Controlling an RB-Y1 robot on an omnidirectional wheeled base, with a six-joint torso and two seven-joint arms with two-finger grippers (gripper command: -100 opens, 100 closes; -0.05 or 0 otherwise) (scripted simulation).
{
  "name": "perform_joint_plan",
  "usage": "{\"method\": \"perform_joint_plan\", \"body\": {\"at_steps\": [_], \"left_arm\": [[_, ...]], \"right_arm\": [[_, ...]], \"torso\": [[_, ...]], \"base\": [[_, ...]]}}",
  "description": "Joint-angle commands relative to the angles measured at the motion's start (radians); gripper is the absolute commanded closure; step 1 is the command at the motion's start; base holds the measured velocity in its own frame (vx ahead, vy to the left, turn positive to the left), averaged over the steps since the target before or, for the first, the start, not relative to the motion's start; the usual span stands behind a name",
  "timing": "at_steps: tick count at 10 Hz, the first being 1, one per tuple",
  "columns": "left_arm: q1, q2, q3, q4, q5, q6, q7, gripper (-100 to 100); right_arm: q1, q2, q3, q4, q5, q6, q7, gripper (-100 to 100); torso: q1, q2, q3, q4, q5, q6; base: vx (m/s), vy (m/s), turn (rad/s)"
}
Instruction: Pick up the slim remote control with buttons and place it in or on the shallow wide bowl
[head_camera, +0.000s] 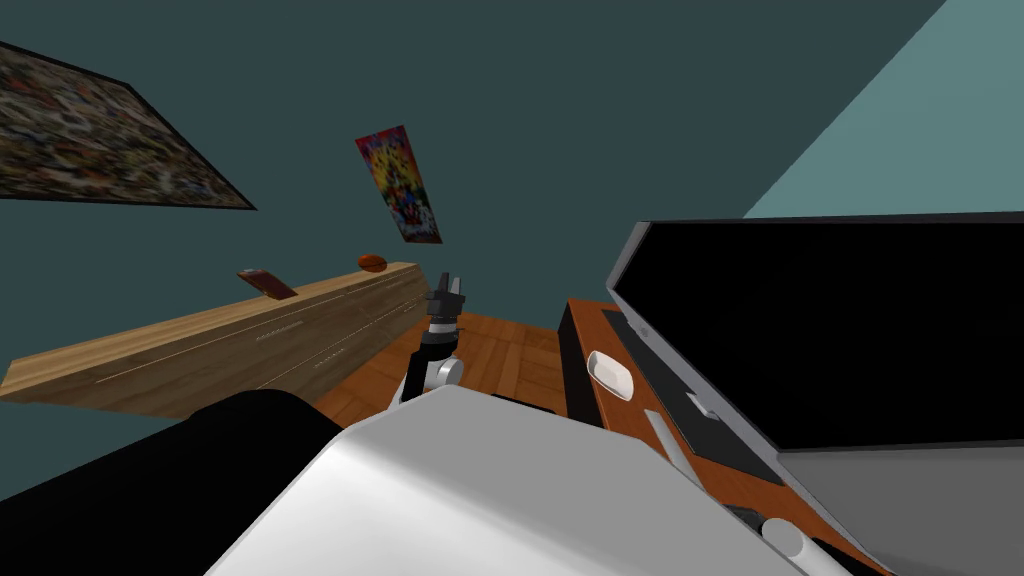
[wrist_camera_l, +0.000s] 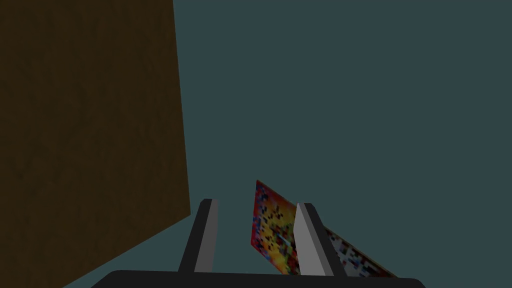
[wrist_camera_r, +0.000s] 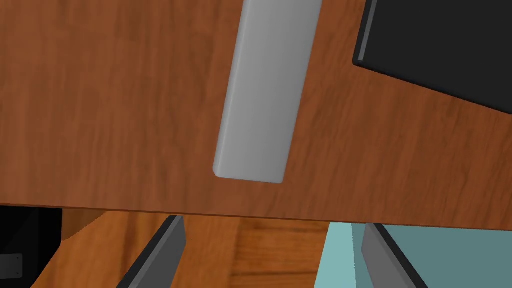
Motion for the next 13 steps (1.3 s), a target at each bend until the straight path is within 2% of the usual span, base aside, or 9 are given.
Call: {"method": "perform_joint_plan", "body": {"at_steps": [1, 2, 3, 5, 6, 9, 13], "left_arm": [[0.0, 0.0, 0.0, 0.0, 0.0, 0.0, 0.0, 0], [0.0, 0.0, 0.0, 0.0, 0.0, 0.0, 0.0, 0], [0.0, 0.0, 0.0, 0.0, 0.0, 0.0, 0.0, 0], [0.0, 0.0, 0.0, 0.0, 0.0, 0.0, 0.0, 0], [0.0, 0.0, 0.0, 0.0, 0.0, 0.0, 0.0, 0], [0.0, 0.0, 0.0, 0.0, 0.0, 0.0, 0.0, 0], [0.0, 0.0, 0.0, 0.0, 0.0, 0.0, 0.0, 0]], "right_arm": [[-0.01, -0.009, -0.001, 0.05, -0.026, 0.045, -0.026, -100], [-0.018, -0.018, -0.002, 0.089, -0.046, 0.07, -0.048, -100], [-0.018, -0.018, -0.002, 0.089, -0.046, 0.078, -0.048, -100], [-0.032, -0.036, -0.002, 0.155, -0.085, 0.135, -0.089, -100], [-0.032, -0.036, -0.002, 0.155, -0.085, 0.139, -0.089, -100], [-0.048, -0.062, -0.001, 0.234, -0.133, 0.215, -0.14, -100], [-0.061, -0.094, 0.0, 0.303, -0.176, 0.284, -0.186, -100]], "torso": [[0.0, 0.0, 0.0, 0.0, 0.0, 0.0], [0.0, 0.0, 0.0, 0.0, 0.0, 0.0], [-0.001, -0.002, -0.001, 0.0, 0.0, 0.0], [-0.002, 0.001, 0.001, 0.0, 0.0, 0.0], [-0.003, -0.001, 0.0, 0.0, -0.001, 0.0], [-0.001, 0.001, 0.001, 0.0, 0.0, 0.0], [-0.001, 0.002, 0.001, 0.0, 0.0, 0.0]], "base": [[0.149, -0.042, 0.006], [0.188, -0.062, 0.011], [0.13, -0.056, 0.008], [0.149, -0.073, 0.008], [0.131, -0.062, 0.01], [0.135, -0.061, 0.008], [0.136, -0.059, 0.007]]}}
